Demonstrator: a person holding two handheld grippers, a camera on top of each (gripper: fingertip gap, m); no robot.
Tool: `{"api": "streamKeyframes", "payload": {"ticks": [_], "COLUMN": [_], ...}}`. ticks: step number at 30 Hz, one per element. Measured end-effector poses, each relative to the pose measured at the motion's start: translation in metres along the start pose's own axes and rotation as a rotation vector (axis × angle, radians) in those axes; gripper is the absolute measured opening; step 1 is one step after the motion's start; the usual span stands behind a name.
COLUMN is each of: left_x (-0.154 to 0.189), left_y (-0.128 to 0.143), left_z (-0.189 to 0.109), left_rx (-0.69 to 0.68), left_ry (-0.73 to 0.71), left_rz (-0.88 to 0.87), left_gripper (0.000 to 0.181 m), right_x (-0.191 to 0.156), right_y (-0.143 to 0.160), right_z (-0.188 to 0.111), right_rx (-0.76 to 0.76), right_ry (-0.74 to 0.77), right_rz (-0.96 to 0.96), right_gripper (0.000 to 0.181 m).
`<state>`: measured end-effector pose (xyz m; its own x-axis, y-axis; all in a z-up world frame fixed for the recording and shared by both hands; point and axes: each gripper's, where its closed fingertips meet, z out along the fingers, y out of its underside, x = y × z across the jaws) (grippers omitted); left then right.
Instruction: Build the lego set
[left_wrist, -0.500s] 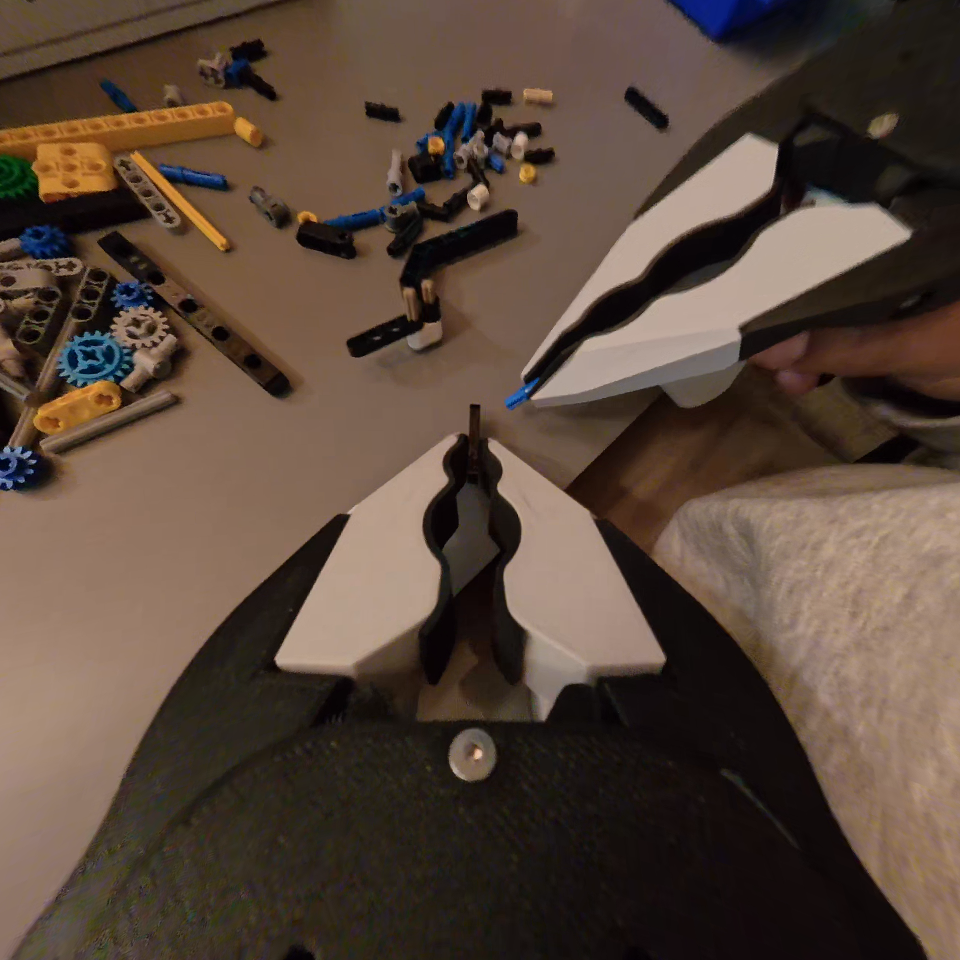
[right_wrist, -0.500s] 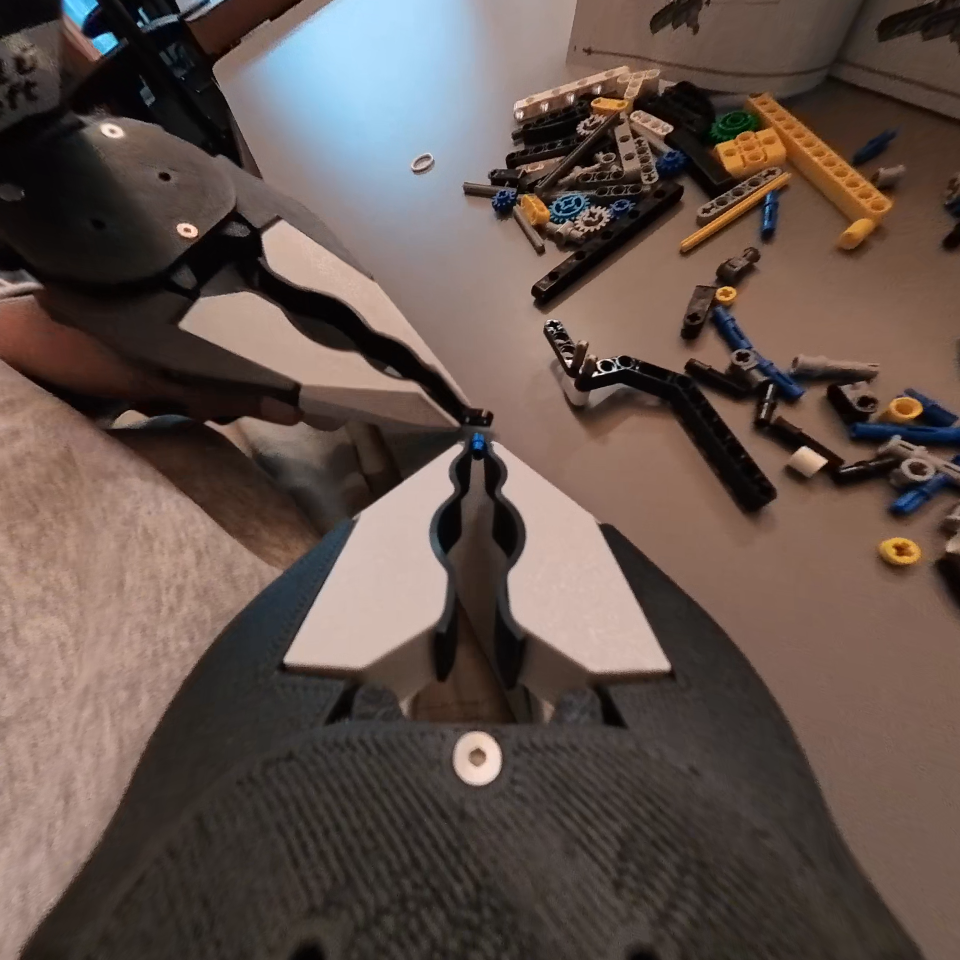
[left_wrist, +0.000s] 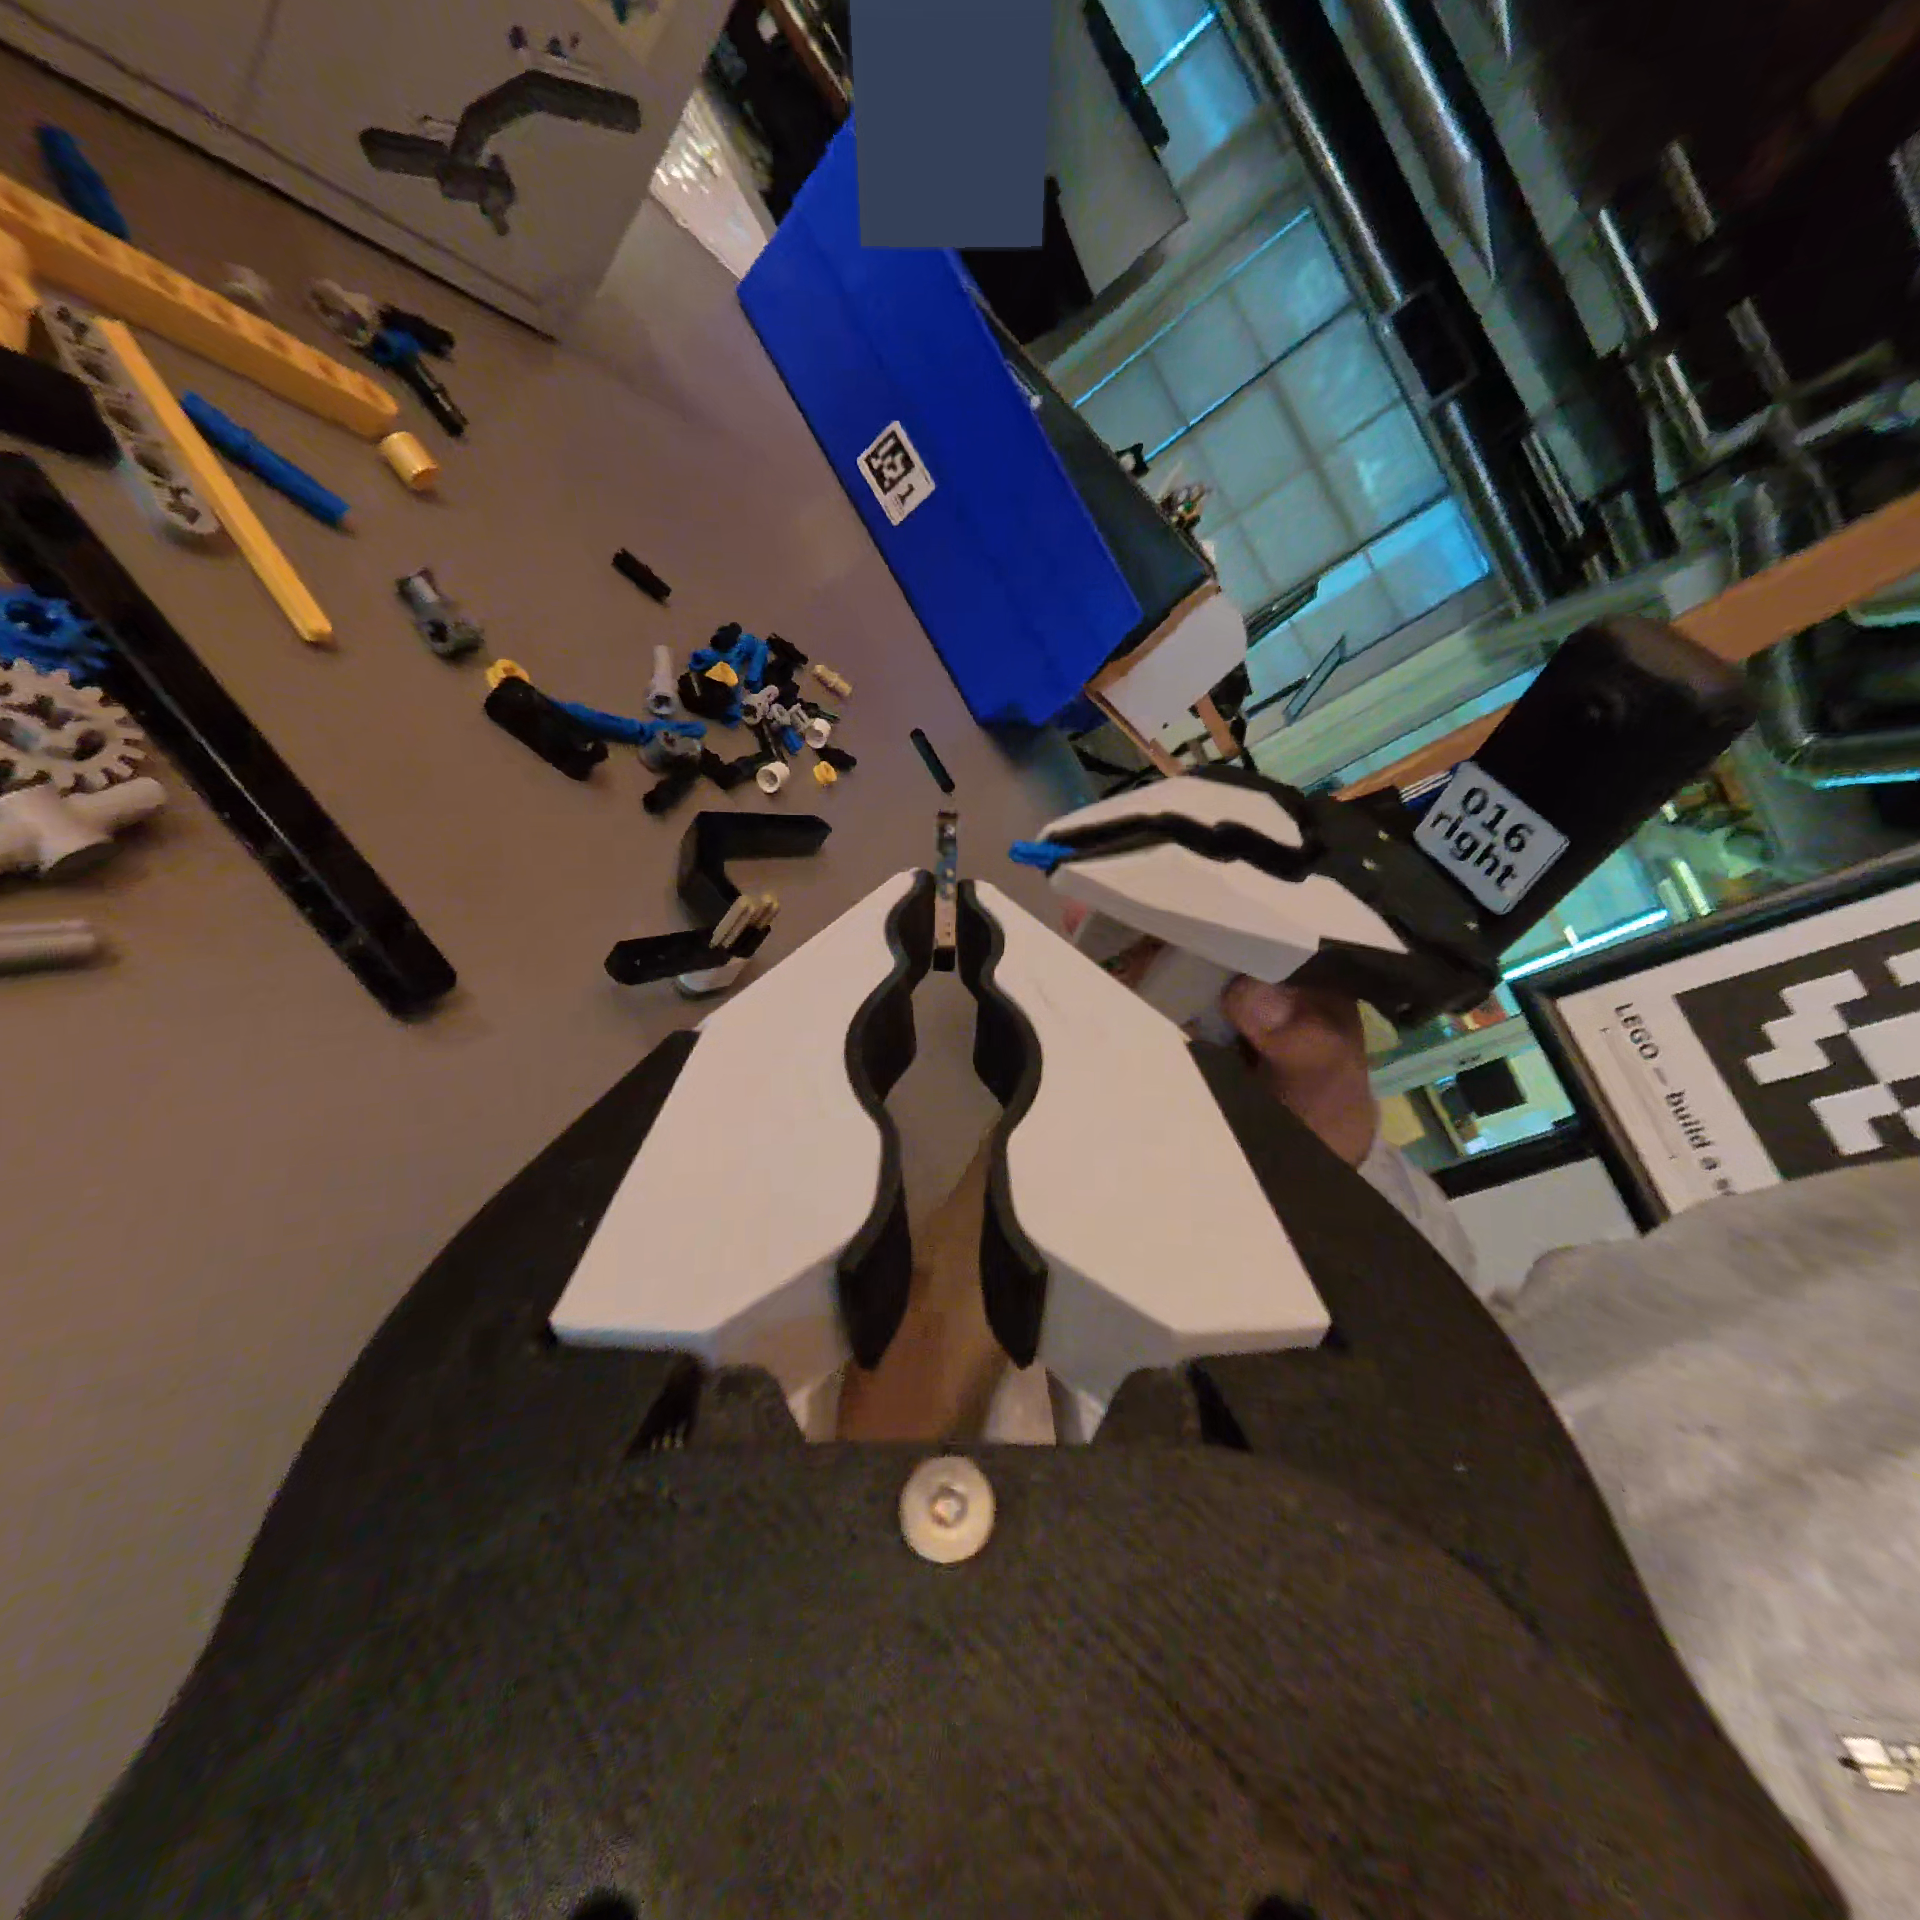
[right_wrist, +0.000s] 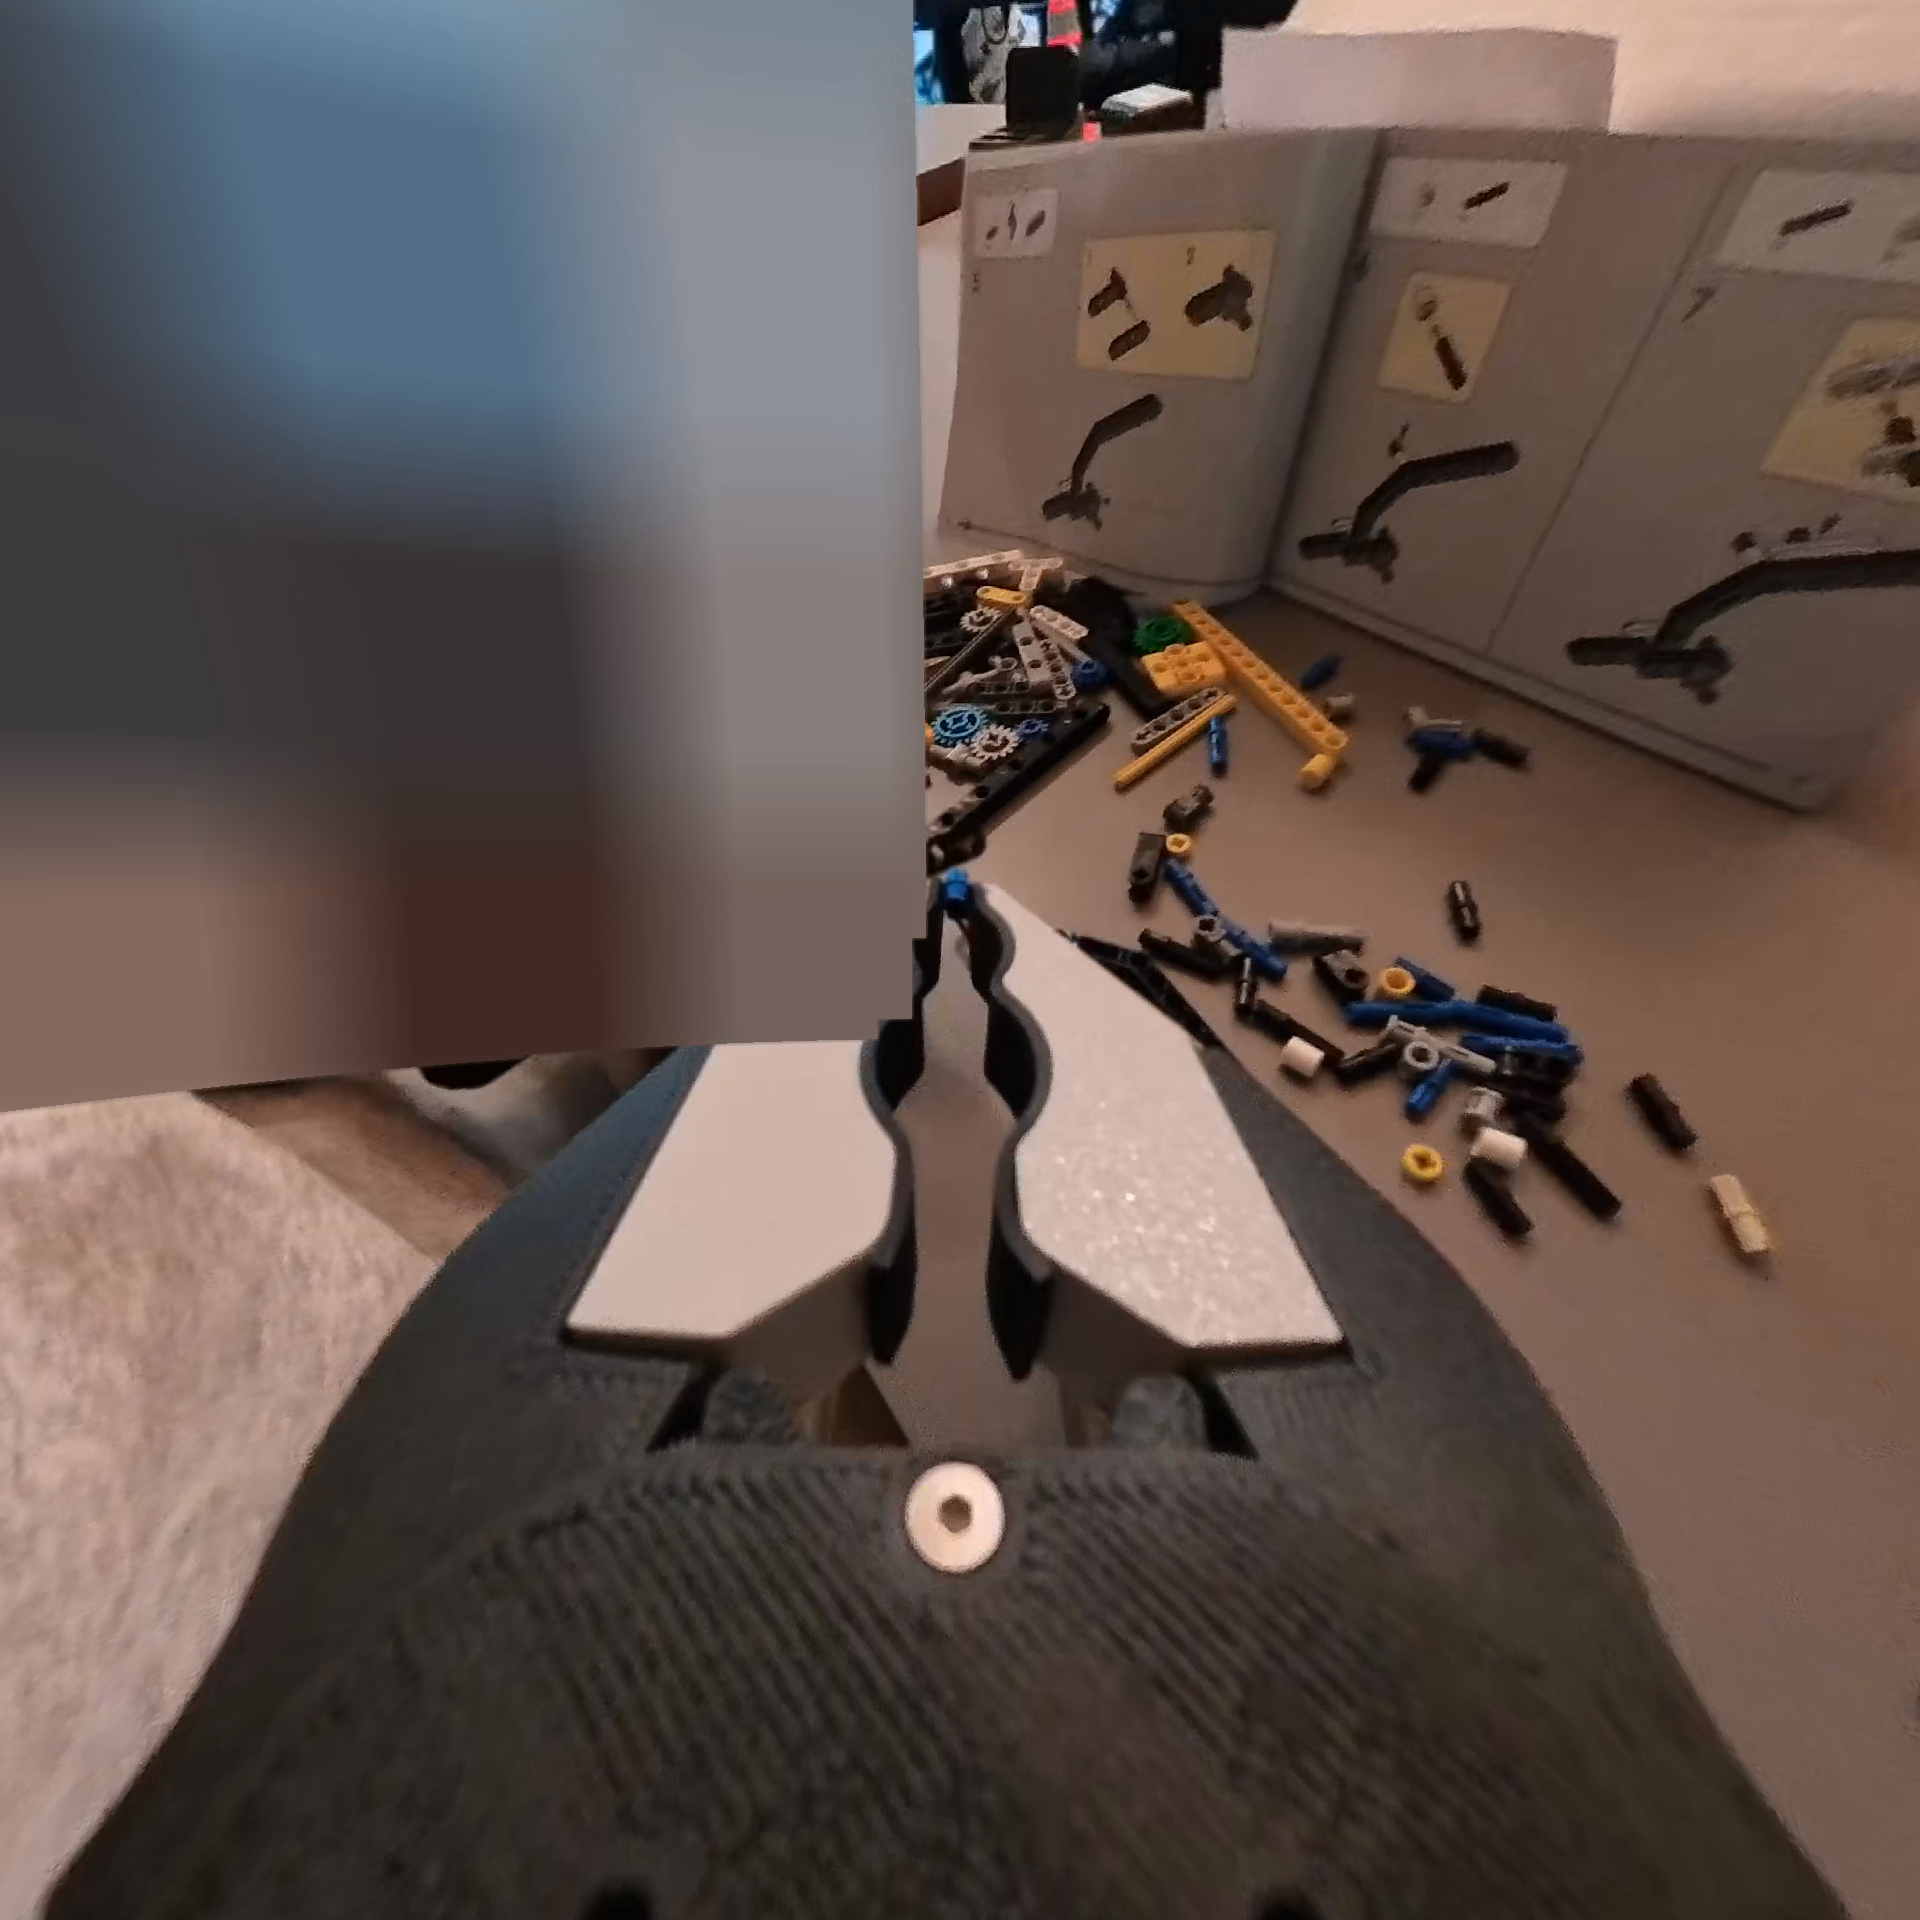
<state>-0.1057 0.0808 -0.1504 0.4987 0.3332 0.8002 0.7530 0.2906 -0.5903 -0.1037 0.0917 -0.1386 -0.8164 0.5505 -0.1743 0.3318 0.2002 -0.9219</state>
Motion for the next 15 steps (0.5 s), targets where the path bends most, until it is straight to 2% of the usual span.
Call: {"api": "streamKeyframes", "payload": {"ticks": [4,9,15], "left_x": [-0.005,-0.006,0.004], "left_y": [-0.002,0.0,-0.001], "left_z": [-0.005,-0.01,-0.012], "left_rx": [0.033,0.026,0.038], "left_ry": [-0.035,0.007,0.055], "left_rz": [0.053,0.042,0.004], "left_gripper": [0.001,0.001,0.001], "right_x": [-0.004,-0.005,-0.005], "right_y": [0.0,-0.001,-0.001], "right_z": [0.011,0.014,0.007], "right_rx": [-0.025,0.029,0.126], "right_ry": [0.042,-0.031,-0.166], "right_rz": [-0.084,-0.056,0.196], "right_gripper": [0.002,0.002,0.002]}}
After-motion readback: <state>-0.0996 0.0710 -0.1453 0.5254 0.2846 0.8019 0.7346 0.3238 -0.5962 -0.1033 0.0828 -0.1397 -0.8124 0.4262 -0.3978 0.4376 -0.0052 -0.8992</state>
